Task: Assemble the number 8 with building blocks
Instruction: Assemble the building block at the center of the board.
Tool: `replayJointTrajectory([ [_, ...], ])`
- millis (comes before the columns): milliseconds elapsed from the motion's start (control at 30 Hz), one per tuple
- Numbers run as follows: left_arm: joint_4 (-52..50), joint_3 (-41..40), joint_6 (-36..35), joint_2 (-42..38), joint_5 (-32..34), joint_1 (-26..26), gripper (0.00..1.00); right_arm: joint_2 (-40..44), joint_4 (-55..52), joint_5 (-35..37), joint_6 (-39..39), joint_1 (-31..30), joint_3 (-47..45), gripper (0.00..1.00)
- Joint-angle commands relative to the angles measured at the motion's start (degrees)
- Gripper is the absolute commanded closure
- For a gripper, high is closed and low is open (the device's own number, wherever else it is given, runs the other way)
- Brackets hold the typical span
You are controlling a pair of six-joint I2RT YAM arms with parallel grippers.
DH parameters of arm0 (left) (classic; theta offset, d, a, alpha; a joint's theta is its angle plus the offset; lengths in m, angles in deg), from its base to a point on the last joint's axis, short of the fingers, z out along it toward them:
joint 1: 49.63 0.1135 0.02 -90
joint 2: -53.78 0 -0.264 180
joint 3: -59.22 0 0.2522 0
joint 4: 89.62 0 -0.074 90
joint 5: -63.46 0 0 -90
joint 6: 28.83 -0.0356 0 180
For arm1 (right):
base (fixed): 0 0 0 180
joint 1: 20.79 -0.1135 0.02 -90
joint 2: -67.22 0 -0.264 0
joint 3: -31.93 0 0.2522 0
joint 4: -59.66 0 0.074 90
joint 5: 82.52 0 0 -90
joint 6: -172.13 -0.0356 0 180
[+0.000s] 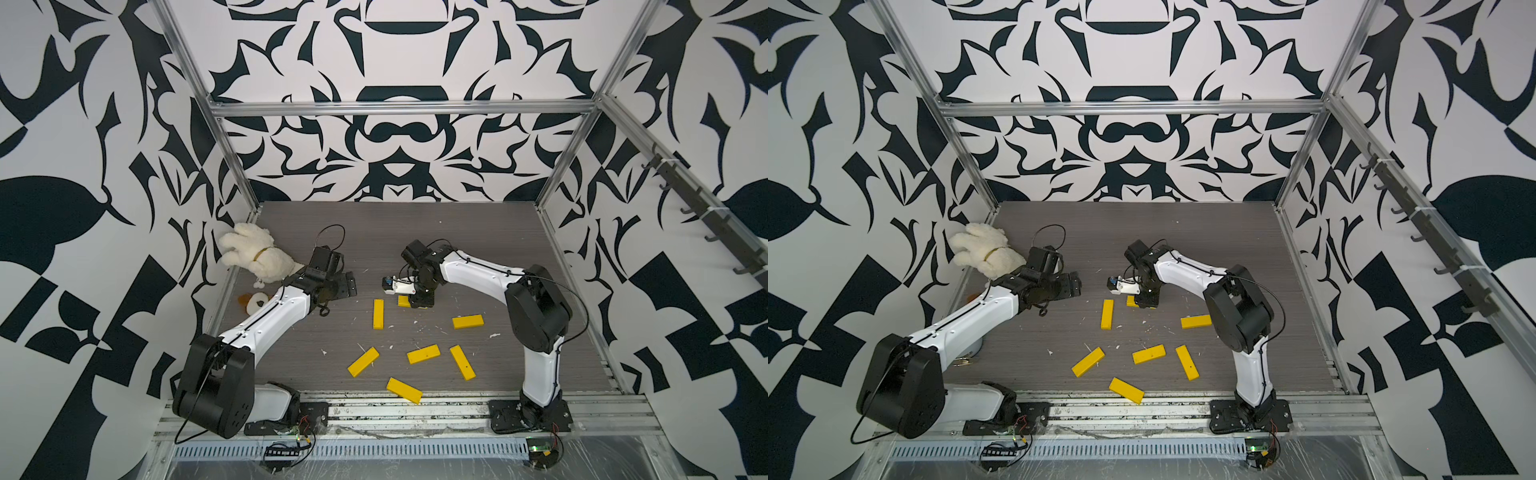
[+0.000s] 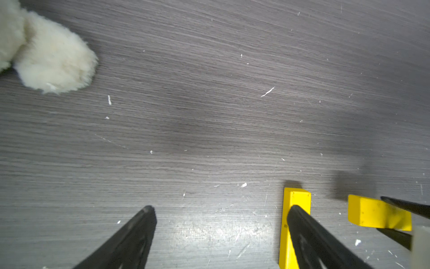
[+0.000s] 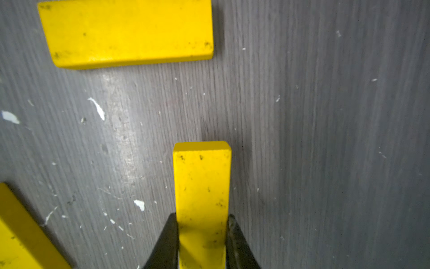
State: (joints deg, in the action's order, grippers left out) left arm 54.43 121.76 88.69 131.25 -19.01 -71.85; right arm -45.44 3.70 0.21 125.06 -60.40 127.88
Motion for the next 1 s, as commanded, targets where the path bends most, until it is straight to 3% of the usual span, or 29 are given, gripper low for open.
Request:
replayJointTrajectory([
  [0,-1.53,2.17,-0.8,1.4,0.68,0.23,0.07,0.17,-0.34,-2.05,-2.95,-0.46,-0.16,0.97],
  [967,-0.48,2.32,-0.46,2.1,0.03,1.66,0.06,-9.99,-1.0,4.24,3.82,-2.62,10.5,0.99],
])
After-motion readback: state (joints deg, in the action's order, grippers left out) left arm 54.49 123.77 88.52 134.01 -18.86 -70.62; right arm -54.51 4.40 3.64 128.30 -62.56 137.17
